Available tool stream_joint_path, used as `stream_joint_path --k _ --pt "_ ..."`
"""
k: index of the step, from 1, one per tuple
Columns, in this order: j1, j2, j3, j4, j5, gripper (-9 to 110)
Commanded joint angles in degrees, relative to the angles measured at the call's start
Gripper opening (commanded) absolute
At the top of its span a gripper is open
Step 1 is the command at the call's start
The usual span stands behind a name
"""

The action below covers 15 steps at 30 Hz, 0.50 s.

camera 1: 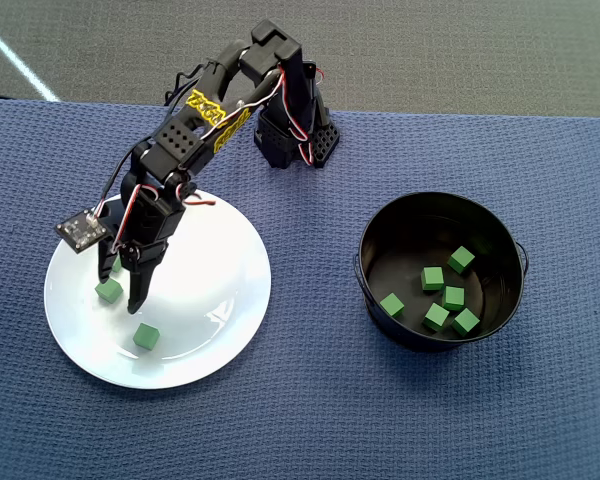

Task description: Pick up the green cubes from the white plate and place them in the black recipient

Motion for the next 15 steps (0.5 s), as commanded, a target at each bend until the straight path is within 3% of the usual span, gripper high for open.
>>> stream_joint_path --k 1,15 --pt "-0.1 -0.6 -6.9 -1.0 -3.3 28" --pt "-9.4 -6.9 0.1 -20.0 -5.5 27"
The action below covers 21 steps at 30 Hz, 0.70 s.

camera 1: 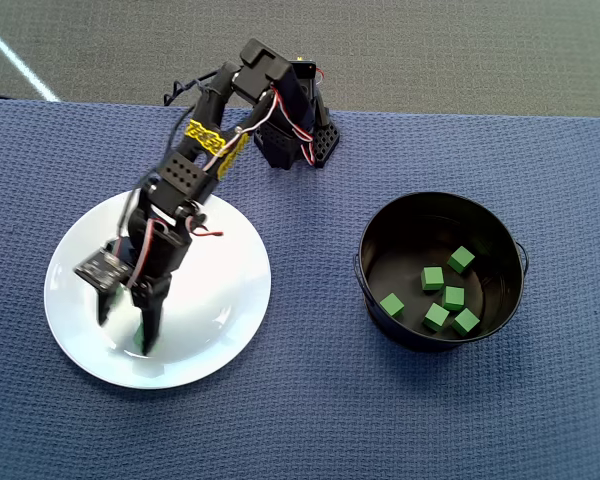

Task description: Pick up the green cubes from the white plate and place them in the black recipient

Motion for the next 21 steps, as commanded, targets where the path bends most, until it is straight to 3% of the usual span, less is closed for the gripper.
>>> stream_joint_path --k 1,7,21 --pt "-3.4 2.6 3.1 -6.2 -1.1 26" --pt "-6.0 3.8 11.8 -14.9 -4.0 26" --pt "-3.9 5.8 9.2 -8.3 -3.5 25"
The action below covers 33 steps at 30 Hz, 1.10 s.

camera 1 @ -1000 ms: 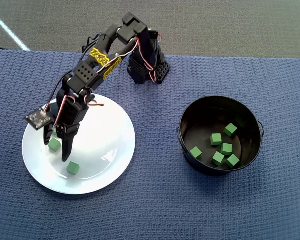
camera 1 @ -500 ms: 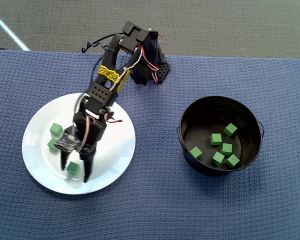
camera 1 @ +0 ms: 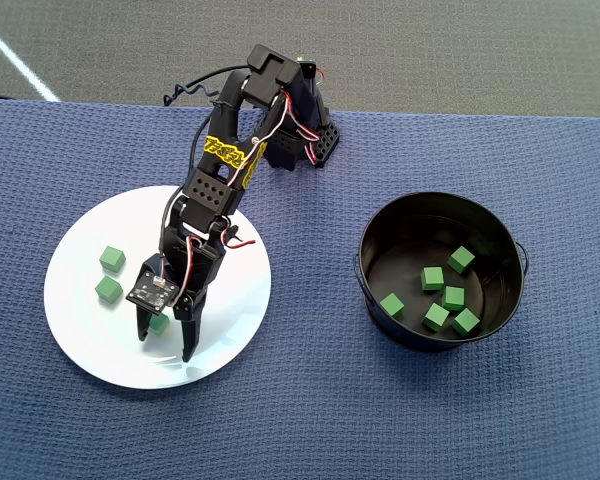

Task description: Pick up the green cubes from the white plate and place them in the black recipient

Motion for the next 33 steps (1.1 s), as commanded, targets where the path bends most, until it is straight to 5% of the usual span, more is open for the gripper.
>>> stream_joint_path --k 1,33 --pt "1.0 5.9 -2.5 0.6 0.2 25" --pt "3.1 14.3 7.5 2.7 0.6 25"
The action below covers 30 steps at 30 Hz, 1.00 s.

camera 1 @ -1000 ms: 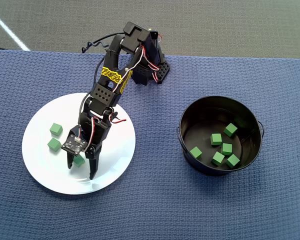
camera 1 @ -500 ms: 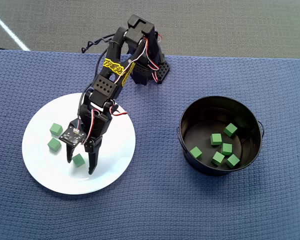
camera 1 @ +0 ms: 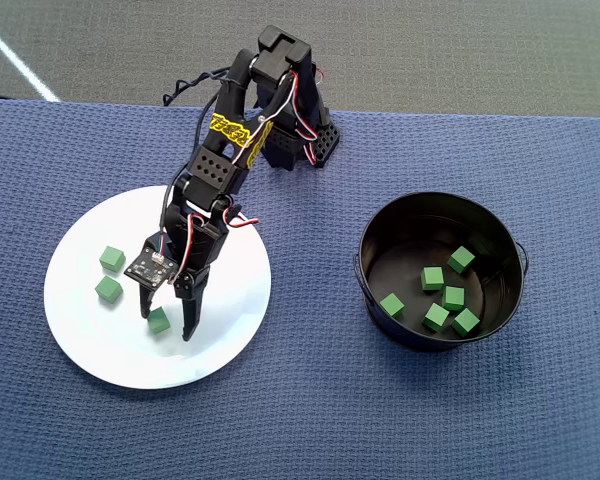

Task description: Pick up the green cubes from the white plate and place them in the black recipient

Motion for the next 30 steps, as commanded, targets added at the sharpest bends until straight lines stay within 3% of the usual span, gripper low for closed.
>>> stream_joint_path --k 1,30 --pt "1.5 4.4 -1.1 0.4 -0.8 25" --pt "2.9 -1.3 -3.3 -0.5 0.1 22"
